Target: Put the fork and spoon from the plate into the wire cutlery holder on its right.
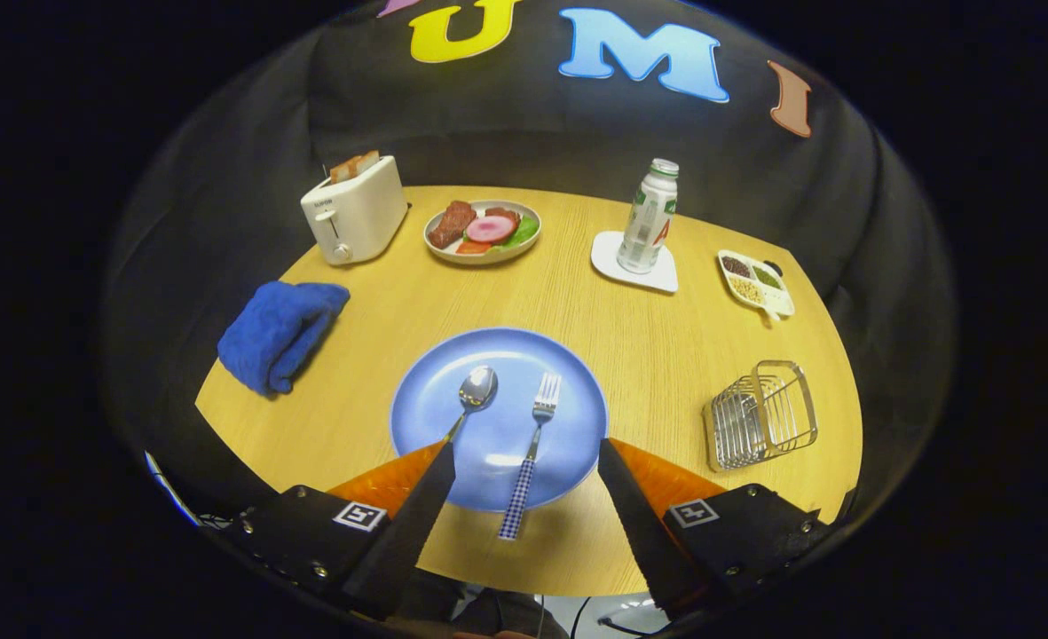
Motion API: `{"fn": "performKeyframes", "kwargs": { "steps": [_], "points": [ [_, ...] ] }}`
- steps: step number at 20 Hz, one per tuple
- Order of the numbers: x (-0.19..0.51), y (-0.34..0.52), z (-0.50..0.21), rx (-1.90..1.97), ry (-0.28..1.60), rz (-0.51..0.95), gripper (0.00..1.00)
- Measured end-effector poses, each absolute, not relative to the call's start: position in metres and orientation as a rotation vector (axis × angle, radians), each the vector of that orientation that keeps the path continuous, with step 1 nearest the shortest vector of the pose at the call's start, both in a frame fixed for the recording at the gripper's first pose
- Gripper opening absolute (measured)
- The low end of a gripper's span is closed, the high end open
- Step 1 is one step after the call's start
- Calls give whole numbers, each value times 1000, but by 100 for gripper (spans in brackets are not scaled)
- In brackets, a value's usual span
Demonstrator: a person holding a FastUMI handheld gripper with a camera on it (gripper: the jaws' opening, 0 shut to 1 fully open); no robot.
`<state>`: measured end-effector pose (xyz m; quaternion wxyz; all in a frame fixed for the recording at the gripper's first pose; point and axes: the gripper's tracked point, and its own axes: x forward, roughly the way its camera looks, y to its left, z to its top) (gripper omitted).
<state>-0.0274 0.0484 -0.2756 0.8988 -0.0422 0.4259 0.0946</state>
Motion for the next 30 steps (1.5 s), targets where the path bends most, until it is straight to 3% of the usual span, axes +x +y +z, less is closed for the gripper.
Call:
{"fn": "performKeyframes", "kwargs": {
  "steps": [2, 4, 5, 10, 12, 24, 25, 30],
  "points": [
    [-31, 49, -286, -66, 933, 195, 92],
    [-31, 49, -296, -64, 975, 195, 92],
    [-31, 50, -300, -63, 988, 194, 81],
    [-28, 50, -321, -76, 1076, 174, 76],
    [-26, 47, -330, -74, 1108, 160, 31],
    [-19, 39, -370, -159, 1211, 130, 31],
    [-18, 39, -361, -173, 1234, 134, 8],
    [-21, 38, -352, -242, 1287, 253, 8]
  ]
}}
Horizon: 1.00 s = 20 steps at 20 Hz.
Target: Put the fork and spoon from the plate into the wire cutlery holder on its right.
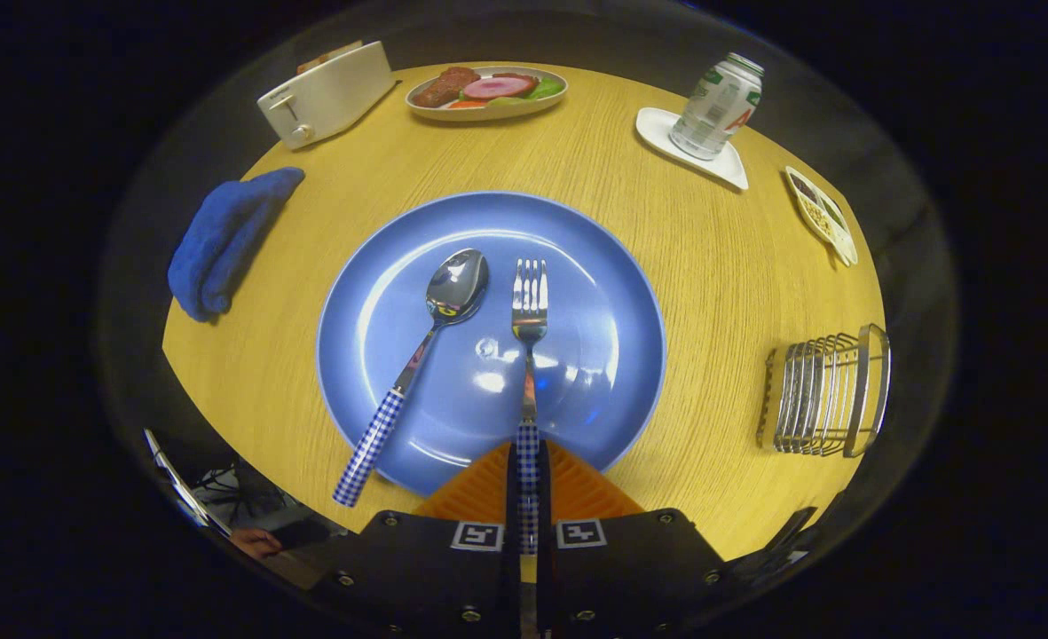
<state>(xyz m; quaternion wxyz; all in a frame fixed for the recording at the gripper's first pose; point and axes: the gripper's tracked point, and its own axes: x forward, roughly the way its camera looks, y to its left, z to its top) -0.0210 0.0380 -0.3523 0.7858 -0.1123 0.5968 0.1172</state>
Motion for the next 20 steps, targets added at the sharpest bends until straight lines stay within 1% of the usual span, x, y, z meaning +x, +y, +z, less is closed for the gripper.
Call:
{"fn": "performKeyframes", "kwargs": {
  "steps": [2, 7, 14, 20],
  "points": [
    [-23, 35, -344, -258, 1312, 308, 8],
    [-25, 11, -316, -345, 1330, 366, 8],
    [-33, -29, -278, -520, 1302, 395, 7],
    [-35, -85, -234, -673, 1297, 376, 8]
  ]
}}
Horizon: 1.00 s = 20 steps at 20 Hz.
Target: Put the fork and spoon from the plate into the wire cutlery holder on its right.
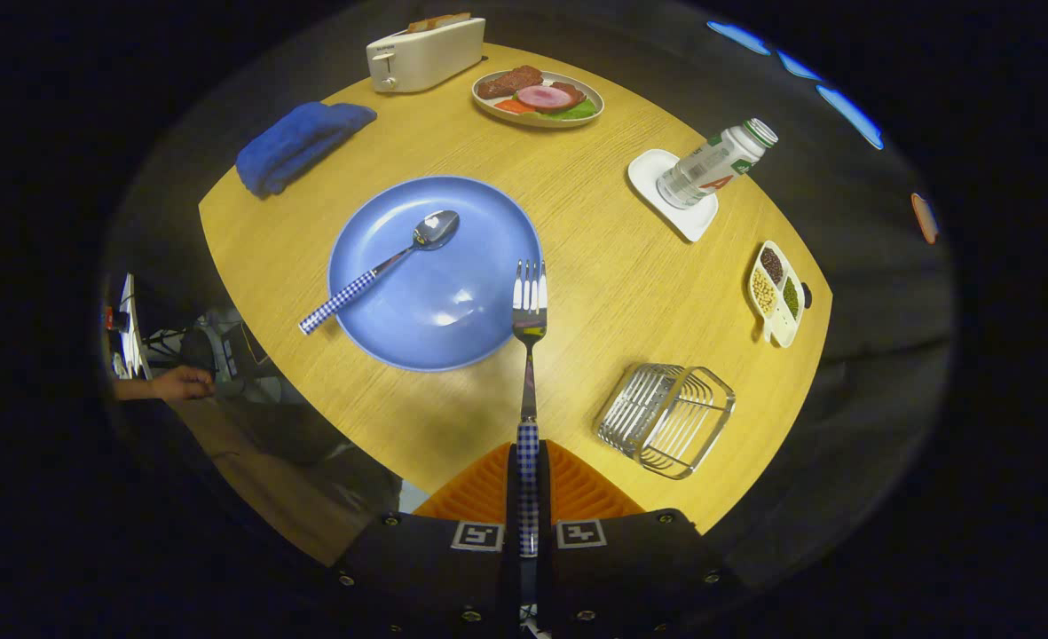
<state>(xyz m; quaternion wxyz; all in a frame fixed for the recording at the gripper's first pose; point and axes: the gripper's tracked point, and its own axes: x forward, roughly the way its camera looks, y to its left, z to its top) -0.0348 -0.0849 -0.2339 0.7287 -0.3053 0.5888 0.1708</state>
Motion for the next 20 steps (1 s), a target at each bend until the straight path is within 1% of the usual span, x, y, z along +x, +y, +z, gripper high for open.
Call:
{"fn": "performKeyframes", "kwargs": {
  "steps": [5, 11, 20],
  "points": [
    [-35, -127, -205, -719, 1306, 319, 8],
    [-42, -168, -185, -820, 1341, 315, 7],
    [-46, -206, -188, -858, 1461, 255, 7]
  ]
}}
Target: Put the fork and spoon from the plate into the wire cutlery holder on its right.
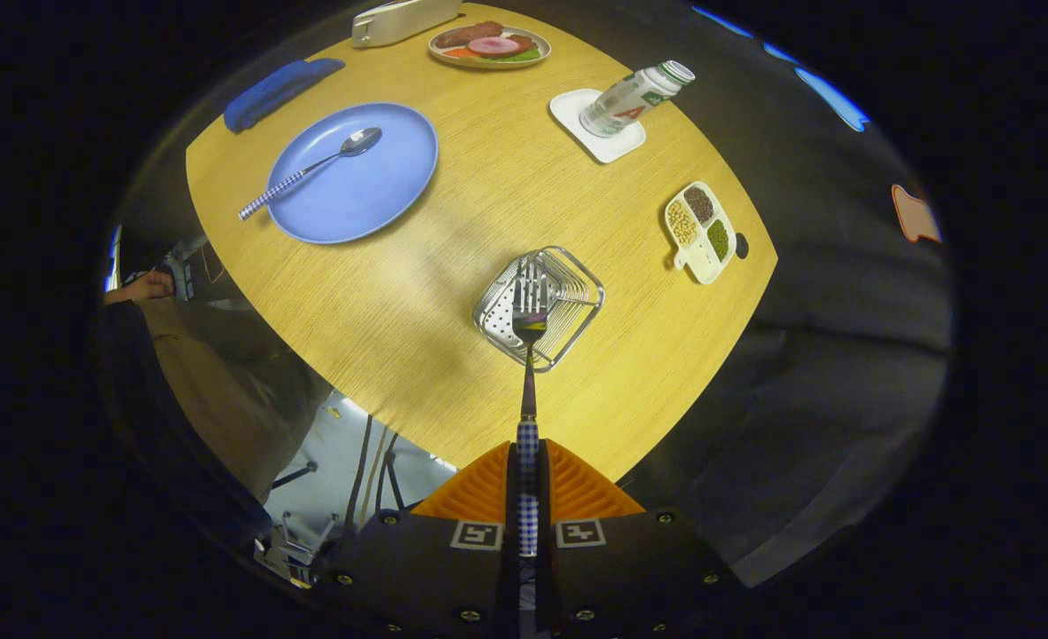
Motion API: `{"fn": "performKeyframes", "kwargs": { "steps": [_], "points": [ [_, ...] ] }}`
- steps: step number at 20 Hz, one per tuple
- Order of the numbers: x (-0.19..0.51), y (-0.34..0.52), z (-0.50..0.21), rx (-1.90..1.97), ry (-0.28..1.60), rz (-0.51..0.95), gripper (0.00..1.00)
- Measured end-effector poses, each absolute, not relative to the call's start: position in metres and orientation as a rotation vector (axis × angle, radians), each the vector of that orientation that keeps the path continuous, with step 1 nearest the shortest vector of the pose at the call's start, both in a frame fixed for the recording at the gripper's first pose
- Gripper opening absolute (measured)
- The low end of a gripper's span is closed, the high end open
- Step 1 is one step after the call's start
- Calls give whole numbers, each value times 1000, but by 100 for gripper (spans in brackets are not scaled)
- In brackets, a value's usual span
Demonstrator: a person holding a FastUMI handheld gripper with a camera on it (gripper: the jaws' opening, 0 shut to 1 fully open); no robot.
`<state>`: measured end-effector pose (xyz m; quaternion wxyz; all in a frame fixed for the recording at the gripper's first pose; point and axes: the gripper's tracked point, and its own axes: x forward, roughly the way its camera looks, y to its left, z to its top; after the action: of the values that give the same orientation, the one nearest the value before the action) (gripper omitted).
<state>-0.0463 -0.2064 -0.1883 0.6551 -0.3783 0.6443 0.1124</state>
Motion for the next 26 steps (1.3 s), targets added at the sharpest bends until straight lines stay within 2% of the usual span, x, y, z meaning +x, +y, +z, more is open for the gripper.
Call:
{"fn": "performKeyframes", "kwargs": {
  "steps": [26],
  "points": [
    [-1, -225, -250, -949, 1720, 258, 7]
  ]
}}
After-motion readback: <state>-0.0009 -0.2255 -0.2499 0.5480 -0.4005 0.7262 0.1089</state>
